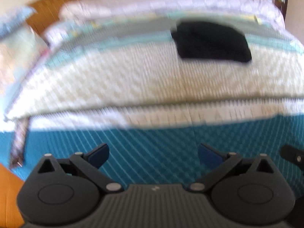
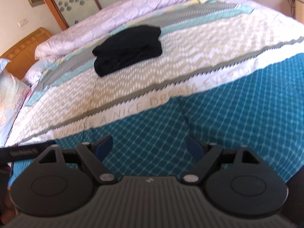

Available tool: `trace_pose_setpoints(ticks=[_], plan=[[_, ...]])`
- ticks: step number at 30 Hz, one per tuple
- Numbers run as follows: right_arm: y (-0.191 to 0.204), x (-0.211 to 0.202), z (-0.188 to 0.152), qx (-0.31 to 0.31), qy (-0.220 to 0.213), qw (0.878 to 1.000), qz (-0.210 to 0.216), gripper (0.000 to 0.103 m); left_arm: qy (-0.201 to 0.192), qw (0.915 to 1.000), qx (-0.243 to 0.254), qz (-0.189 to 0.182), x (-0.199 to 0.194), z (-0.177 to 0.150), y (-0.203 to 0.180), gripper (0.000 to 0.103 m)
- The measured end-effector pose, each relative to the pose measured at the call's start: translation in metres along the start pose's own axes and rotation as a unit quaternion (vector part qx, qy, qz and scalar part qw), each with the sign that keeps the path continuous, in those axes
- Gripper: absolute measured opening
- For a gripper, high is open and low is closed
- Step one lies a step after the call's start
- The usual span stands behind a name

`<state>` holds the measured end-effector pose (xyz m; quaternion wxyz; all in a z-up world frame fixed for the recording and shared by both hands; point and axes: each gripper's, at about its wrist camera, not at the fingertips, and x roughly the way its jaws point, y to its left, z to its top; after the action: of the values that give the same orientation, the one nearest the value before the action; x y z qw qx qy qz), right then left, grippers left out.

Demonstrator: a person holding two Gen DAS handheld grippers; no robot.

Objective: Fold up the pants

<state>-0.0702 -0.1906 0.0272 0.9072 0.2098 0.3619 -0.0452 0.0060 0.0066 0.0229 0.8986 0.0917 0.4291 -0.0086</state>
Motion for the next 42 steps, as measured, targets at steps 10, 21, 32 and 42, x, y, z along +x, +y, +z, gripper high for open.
trace_pose_setpoints(ticks=[10,21,32,42], plan=[[-0.003,-0.007,0.007,0.005,-0.02,1.0,-0.004,0.086,-0.103,0.9947,-0.002,0.002,-0.053,0.035,0.002,0.103],[-0.002,-0.007,0.005,0.005,-0.018,1.0,-0.004,0.086,-0.108,0.994,0.006,0.015,-0.057,0.036,-0.002,0.103],[-0.002,-0.007,0.005,0.006,-0.018,1.0,-0.005,0.086,-0.086,0.99,-0.034,-0.106,-0.051,0.03,0.009,0.103],[-0.001,-0.007,0.006,0.003,-0.02,1.0,-0.005,0.086,-0.099,0.994,-0.009,-0.045,-0.056,0.026,0.006,0.103]])
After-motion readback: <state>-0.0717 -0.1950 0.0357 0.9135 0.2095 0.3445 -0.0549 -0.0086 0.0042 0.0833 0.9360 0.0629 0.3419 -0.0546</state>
